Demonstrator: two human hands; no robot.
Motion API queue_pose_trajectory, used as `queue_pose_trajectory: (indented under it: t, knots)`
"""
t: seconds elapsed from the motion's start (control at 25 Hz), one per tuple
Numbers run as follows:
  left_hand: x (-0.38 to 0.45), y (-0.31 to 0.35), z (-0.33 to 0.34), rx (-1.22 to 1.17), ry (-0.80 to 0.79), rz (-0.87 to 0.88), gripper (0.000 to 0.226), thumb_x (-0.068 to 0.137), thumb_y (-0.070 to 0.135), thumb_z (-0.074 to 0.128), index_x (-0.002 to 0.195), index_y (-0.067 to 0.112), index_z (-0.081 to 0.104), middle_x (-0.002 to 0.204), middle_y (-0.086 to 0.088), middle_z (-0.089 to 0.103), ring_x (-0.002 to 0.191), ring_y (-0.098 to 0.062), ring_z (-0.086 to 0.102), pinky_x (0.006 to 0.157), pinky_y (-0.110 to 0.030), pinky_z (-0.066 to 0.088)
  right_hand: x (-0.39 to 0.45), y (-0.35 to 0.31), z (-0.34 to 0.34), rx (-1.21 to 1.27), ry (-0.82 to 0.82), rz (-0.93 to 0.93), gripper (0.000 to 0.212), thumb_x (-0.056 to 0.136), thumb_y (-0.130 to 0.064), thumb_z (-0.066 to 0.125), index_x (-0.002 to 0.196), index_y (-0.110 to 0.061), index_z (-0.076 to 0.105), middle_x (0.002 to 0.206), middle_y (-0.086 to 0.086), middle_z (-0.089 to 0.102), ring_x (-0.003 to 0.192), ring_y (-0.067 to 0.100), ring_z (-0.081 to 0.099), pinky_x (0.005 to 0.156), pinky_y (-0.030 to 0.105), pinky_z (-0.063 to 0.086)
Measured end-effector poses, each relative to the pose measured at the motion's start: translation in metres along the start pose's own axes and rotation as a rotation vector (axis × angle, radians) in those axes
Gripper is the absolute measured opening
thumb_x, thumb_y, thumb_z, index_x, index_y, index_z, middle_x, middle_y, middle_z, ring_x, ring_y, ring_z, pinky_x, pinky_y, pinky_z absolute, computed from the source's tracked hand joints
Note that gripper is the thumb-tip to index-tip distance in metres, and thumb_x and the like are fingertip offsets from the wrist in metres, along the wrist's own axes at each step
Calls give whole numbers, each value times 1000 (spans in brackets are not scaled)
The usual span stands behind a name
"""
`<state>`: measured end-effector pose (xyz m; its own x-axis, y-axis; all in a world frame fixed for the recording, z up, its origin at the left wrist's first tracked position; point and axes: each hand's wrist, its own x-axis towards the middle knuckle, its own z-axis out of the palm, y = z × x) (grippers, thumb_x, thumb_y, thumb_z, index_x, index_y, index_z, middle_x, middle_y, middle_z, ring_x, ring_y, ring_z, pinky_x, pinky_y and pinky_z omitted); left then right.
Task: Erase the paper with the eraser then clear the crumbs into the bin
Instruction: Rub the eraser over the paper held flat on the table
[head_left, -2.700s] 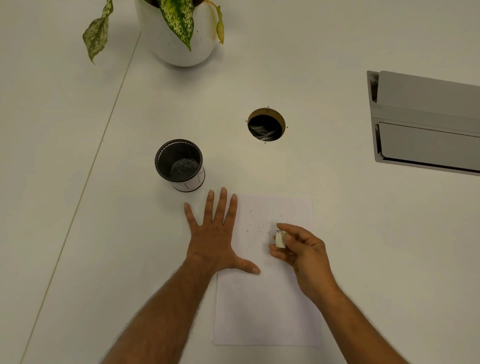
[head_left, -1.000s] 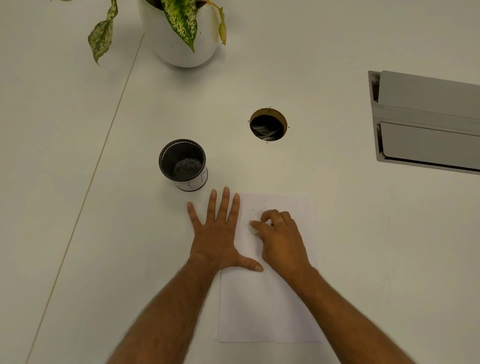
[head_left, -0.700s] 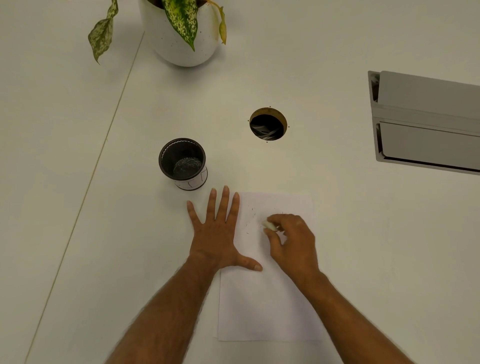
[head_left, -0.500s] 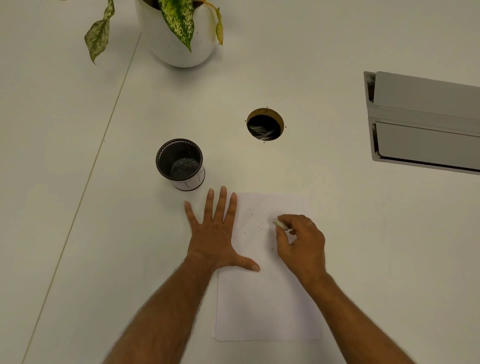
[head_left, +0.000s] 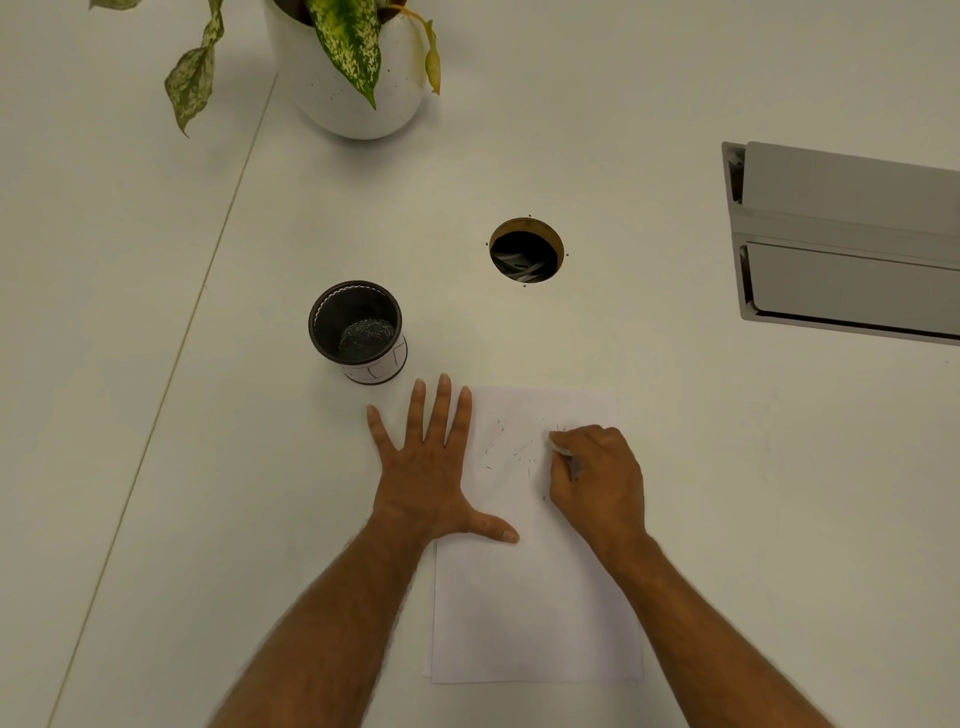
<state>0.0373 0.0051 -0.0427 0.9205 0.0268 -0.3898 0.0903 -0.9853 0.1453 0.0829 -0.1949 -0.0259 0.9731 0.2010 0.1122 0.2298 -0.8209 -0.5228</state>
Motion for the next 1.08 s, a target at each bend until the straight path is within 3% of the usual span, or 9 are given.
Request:
queue_pose_trajectory:
  t: [0.16, 0.4, 0.56, 0.72, 0.92, 1.08]
  knots:
    - [0, -1, -1, 0, 2, -3, 165, 31, 111, 34, 151, 18, -28, 162, -10, -31, 148, -35, -28, 107, -78, -14, -3, 5, -11, 156, 62, 126, 17, 79, -6, 76, 94, -14, 76, 88, -3, 72, 78, 13, 61, 69, 18, 47]
    - [0, 1, -4, -12, -19, -15, 164, 31, 111, 35, 147, 19, -37, 157, -7, -41, 144, -33, -37, 106, -77, -17, -12, 28, -37, 423, 167, 597, 17, 78, -12, 79, 91, -21, 72, 79, -7, 68, 64, 3, 59, 64, 7, 48]
    - [1, 1, -5, -13, -30, -16, 165, 30, 112, 34, 147, 19, -37, 157, -7, -41, 144, -33, -37, 106, -78, -15, -18, 39, -51, 402, 229, 733, 15, 77, -13, 80, 88, -19, 72, 77, -9, 68, 66, 7, 62, 74, 29, 55]
    - [0, 1, -5, -21, -34, -12, 164, 30, 112, 35, 147, 20, -36, 158, -6, -40, 145, -32, -36, 107, -78, -15, -25, 46, -53, 374, 213, 796, 15, 76, -18, 81, 85, -23, 71, 75, -11, 68, 69, 15, 67, 76, 38, 57]
    - [0, 1, -6, -31, -44, -12, 165, 30, 112, 35, 146, 21, -38, 157, -6, -42, 144, -32, -38, 107, -78, -14, -28, 55, -52, 312, 189, 835, 20, 77, -29, 79, 94, -18, 74, 79, -8, 69, 81, 15, 66, 88, 41, 54]
    - [1, 1, -7, -28, -50, -11, 165, 31, 111, 36, 146, 20, -38, 156, -6, -43, 144, -33, -38, 107, -78, -14, -38, 51, -51, 349, 225, 837, 29, 75, -31, 81, 99, -20, 69, 88, -2, 67, 83, 17, 65, 84, 40, 55]
